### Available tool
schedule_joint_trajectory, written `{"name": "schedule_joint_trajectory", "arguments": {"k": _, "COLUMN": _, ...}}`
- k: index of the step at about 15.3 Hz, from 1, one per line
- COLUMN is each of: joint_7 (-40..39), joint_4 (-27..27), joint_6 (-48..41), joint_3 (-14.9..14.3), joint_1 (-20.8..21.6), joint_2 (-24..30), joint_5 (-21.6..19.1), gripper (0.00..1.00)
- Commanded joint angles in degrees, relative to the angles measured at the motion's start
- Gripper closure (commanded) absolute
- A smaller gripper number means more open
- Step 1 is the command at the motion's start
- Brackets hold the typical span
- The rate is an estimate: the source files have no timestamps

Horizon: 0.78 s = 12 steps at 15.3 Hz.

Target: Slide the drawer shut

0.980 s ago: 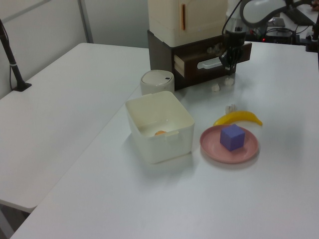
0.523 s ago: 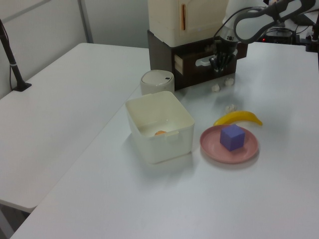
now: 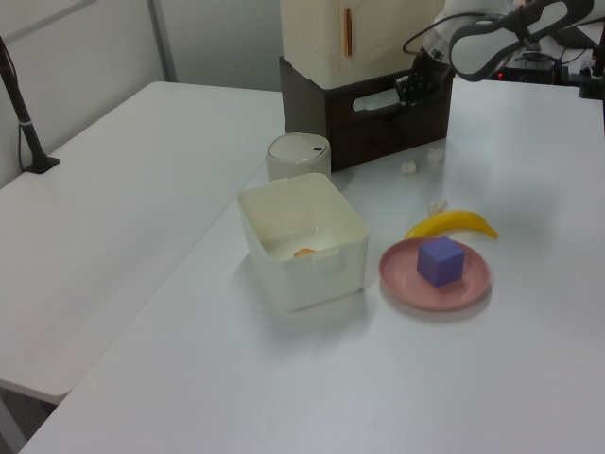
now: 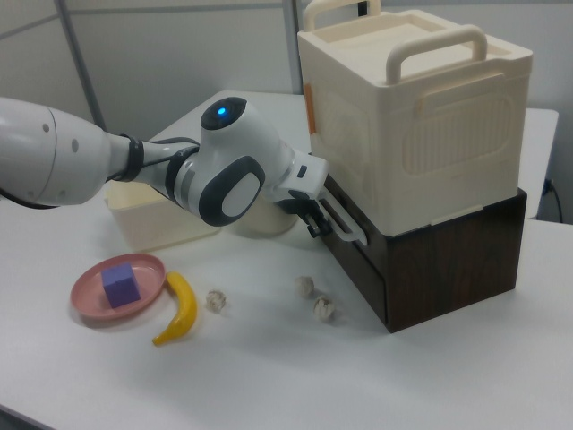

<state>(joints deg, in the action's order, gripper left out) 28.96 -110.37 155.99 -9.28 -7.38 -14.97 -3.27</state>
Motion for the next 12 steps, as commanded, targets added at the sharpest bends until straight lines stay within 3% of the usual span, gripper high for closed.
{"name": "schedule_joint_trajectory", "arguments": {"k": 1, "joint_7": 1.8, "joint_4": 0.0, "joint_6": 4.0, "joint_3": -2.1, "joint_1": 0.4, "joint_2": 0.1, "joint_5": -0.1, "gripper": 1.0}}
{"name": "schedule_joint_trajectory", "arguments": {"k": 3, "joint_7": 0.7, "joint_4": -0.2, "joint_6": 1.8, "joint_3": -2.2, "joint_1": 0.6, "joint_2": 0.5, "joint_5": 1.4, "gripper": 1.0}}
{"name": "schedule_joint_trajectory", "arguments": {"k": 6, "joint_7": -2.8, "joint_4": 0.2, "joint_6": -8.6, "joint_3": -1.9, "joint_1": 1.2, "joint_2": 3.0, "joint_5": 1.9, "gripper": 1.0}}
{"name": "schedule_joint_trajectory", "arguments": {"k": 9, "joint_7": -9.7, "joint_4": 2.2, "joint_6": -27.7, "joint_3": -0.4, "joint_1": 1.8, "joint_2": 8.4, "joint_5": 1.9, "gripper": 1.0}}
{"name": "schedule_joint_trajectory", "arguments": {"k": 12, "joint_7": -14.3, "joint_4": 8.4, "joint_6": -47.2, "joint_3": 2.0, "joint_1": 1.8, "joint_2": 11.2, "joint_5": 2.0, "gripper": 1.0}}
